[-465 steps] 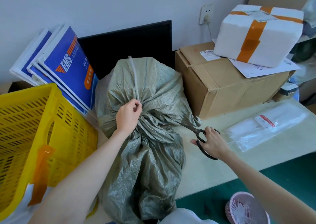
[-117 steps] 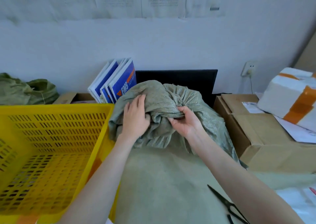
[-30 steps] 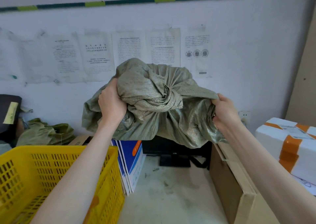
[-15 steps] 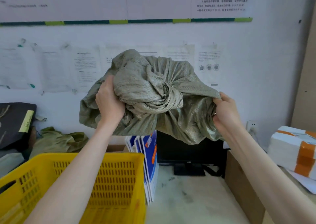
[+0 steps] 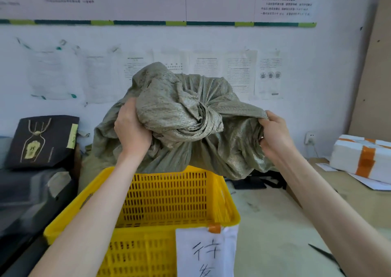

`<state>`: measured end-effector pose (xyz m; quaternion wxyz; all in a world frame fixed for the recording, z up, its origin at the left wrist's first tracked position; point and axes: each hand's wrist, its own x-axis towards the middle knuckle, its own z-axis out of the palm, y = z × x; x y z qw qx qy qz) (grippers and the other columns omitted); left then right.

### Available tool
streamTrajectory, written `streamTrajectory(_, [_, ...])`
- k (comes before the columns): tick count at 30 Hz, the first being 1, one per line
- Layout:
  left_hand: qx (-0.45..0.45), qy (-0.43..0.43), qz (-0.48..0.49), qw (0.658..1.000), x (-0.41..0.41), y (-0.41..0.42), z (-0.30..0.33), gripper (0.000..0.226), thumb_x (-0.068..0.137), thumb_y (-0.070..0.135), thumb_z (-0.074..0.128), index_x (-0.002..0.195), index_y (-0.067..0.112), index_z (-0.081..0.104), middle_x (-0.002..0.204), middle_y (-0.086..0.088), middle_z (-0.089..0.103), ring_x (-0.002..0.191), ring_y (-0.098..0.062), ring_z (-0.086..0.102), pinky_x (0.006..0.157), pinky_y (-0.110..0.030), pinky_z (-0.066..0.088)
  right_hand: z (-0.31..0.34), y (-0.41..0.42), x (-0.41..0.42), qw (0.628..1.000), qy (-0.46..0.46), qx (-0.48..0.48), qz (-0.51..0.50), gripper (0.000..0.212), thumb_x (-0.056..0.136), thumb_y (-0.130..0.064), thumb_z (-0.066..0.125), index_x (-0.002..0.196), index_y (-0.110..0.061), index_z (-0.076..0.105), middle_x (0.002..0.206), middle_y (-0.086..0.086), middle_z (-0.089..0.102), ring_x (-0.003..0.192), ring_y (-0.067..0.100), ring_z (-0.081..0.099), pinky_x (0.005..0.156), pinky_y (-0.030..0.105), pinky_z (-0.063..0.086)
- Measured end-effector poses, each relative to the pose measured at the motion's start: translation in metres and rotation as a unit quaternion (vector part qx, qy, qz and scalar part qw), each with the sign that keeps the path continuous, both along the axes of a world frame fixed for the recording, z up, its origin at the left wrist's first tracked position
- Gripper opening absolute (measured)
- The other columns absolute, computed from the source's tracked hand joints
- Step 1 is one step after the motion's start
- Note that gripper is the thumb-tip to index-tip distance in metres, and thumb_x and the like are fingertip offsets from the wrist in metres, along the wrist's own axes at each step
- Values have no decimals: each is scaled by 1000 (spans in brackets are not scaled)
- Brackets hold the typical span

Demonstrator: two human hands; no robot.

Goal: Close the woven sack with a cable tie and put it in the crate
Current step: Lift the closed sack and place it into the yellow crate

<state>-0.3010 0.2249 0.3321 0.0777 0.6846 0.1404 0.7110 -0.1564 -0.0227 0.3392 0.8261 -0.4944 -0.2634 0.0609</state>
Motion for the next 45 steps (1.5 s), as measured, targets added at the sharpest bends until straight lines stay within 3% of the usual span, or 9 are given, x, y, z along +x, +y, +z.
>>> streamTrajectory(4, [-9,13,18,1000,-43,2,-6,22,84,10,52,103,2,60,98,-19,67,92,-39,61,71,-47,49,-6,6,-34,1000,14,-13,10,32,97,1,34,91,-7,64,88,11,69,79,21,69,63,30,58])
streamTrajectory(11, [-43,51,62,996,-82,4,-29,15,86,7,50,98,4,59,92,-17,67,87,-38,60,67,-39,41,-28,28,-54,996,50,-58,35,29,98,0,35,89,-7,63,87,11,69,76,20,68,60,28,56])
streamTrajectory(16, [-73,78,71,992,-96,14,-45,15,87,5,48,98,4,59,92,-17,66,86,-39,60,63,-37,39,-35,48,-51,992,53,-108,34,27,98,-1,35,97,-3,62,91,15,67,82,26,66,67,33,56])
streamTrajectory(23, [-105,94,103,985,-108,26,-48,15,86,5,45,97,5,56,92,-19,66,86,-43,58,61,-36,33,-31,77,-44,988,32,-140,49,30,97,2,34,85,-5,60,83,14,65,73,24,64,65,33,55])
streamTrajectory(30, [-120,140,125,975,-112,36,-47,15,87,6,44,97,3,54,96,-23,64,87,-46,58,60,-38,33,-46,110,-30,982,47,-177,52,30,94,4,36,83,-4,63,89,18,67,84,32,65,89,48,53])
streamTrajectory(35, [-129,187,124,966,-104,45,-57,17,89,7,44,102,3,55,99,-23,64,90,-47,58,61,-39,35,-57,116,-23,978,69,-190,43,30,97,-1,36,87,-6,64,99,19,67,97,34,64,92,48,52])
streamTrajectory(41, [-121,231,115,958,-84,58,-73,18,90,9,45,103,5,56,98,-19,65,90,-43,59,61,-40,39,-83,118,-11,974,115,-188,49,35,95,4,30,90,-7,62,92,16,64,78,26,62,87,43,53])
streamTrajectory(45, [-119,250,121,953,-75,66,-77,18,90,9,45,104,6,55,100,-19,65,90,-43,59,61,-41,39,-90,119,-7,976,123,-177,39,36,95,6,29,84,-7,60,83,14,62,72,25,61,73,38,54])
